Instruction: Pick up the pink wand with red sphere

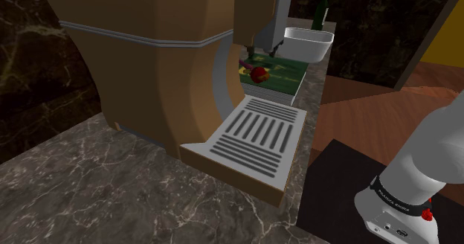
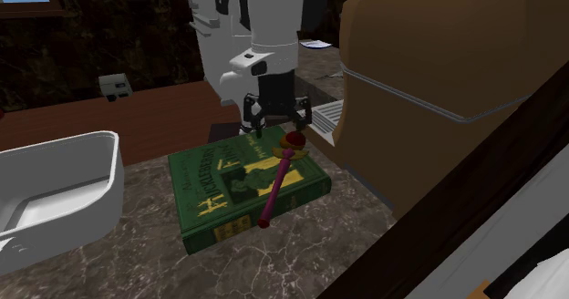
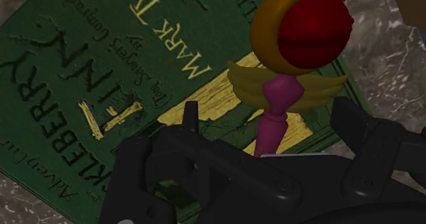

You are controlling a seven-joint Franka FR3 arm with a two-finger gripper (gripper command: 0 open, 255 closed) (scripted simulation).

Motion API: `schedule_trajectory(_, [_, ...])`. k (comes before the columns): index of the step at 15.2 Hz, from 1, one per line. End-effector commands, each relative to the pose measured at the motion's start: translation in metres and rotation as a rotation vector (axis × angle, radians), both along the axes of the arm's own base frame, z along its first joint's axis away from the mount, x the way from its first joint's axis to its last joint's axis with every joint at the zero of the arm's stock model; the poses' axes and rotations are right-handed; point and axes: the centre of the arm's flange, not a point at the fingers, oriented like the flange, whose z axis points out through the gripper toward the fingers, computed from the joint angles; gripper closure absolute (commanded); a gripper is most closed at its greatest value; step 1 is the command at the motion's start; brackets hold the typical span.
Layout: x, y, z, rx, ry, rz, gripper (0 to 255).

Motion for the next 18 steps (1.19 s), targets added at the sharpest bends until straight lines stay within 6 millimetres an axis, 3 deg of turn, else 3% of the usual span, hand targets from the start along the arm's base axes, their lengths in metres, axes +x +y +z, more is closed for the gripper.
schedule_trajectory(1, [0.024, 0.006, -0.010, 0.006, 0.000, -0.046, 0])
schedule_trajectory(3, [0.044, 0.007, -0.015, 0.010, 0.001, -0.081, 0])
schedule_trajectory(12, [0.044, 0.007, -0.055, 0.010, 0.001, -0.081, 0])
schedule_trajectory(13, [0.043, 0.007, -0.055, 0.010, 0.001, -0.081, 255])
schedule_trajectory(18, [0.043, 0.007, -0.055, 0.010, 0.001, -0.081, 255])
